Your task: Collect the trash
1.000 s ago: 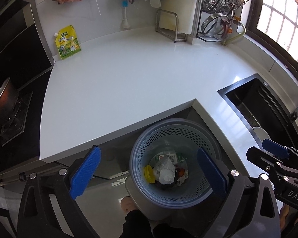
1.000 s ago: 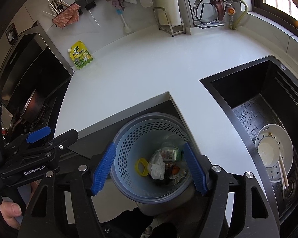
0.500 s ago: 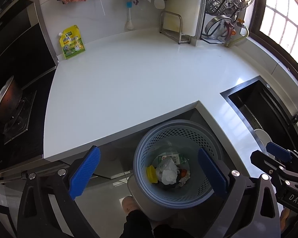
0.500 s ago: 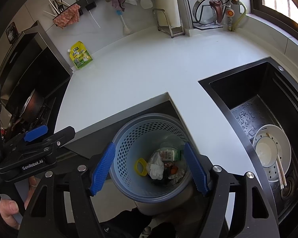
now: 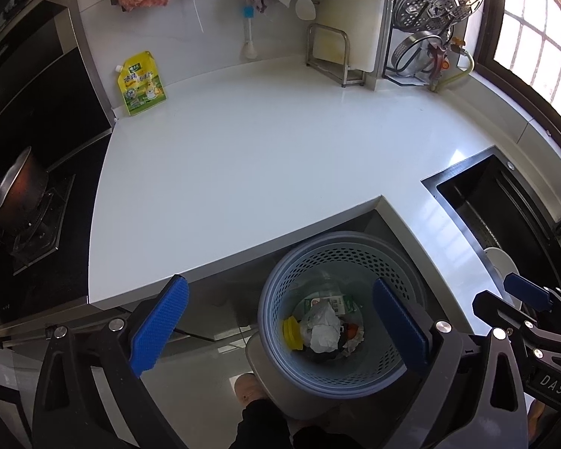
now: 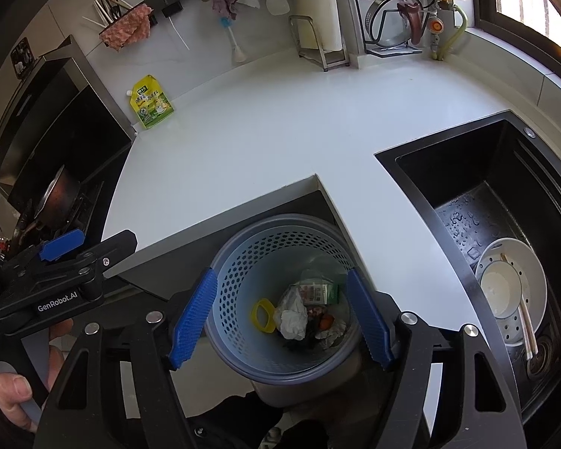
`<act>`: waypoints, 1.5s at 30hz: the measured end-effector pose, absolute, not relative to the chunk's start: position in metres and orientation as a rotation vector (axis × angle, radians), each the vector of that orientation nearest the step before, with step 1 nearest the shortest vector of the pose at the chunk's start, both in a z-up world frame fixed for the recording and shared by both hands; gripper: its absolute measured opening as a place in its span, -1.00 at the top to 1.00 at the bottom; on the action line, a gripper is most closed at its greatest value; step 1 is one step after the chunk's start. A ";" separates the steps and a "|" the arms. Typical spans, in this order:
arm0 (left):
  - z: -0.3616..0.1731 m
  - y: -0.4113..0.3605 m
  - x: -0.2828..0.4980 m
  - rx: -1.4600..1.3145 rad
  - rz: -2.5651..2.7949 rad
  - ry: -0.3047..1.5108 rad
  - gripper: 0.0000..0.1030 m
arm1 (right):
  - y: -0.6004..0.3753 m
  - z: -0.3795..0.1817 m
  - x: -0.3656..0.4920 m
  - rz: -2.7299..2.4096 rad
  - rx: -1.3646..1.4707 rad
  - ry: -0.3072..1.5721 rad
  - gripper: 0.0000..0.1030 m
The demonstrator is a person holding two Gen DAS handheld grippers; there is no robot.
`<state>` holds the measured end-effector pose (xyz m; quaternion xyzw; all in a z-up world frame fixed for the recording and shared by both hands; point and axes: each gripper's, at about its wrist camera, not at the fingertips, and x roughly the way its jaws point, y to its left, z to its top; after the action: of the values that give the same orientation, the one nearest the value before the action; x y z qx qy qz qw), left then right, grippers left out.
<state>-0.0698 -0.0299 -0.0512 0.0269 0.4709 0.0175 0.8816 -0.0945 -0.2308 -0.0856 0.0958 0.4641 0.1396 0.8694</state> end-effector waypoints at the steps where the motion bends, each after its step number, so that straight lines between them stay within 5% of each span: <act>1: -0.051 -0.030 -0.069 0.057 0.035 0.982 -0.88 | -0.230 -0.086 -0.095 0.292 0.197 0.971 -0.34; 45: -0.054 -0.032 -0.057 0.063 0.026 0.999 -0.88 | -0.227 -0.089 -0.084 0.294 0.202 0.982 -0.34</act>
<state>-0.0571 -0.0318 -0.0537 0.0300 0.4791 0.0126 0.8772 -0.0839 -0.2267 -0.0891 0.0963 0.4692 0.1404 0.8665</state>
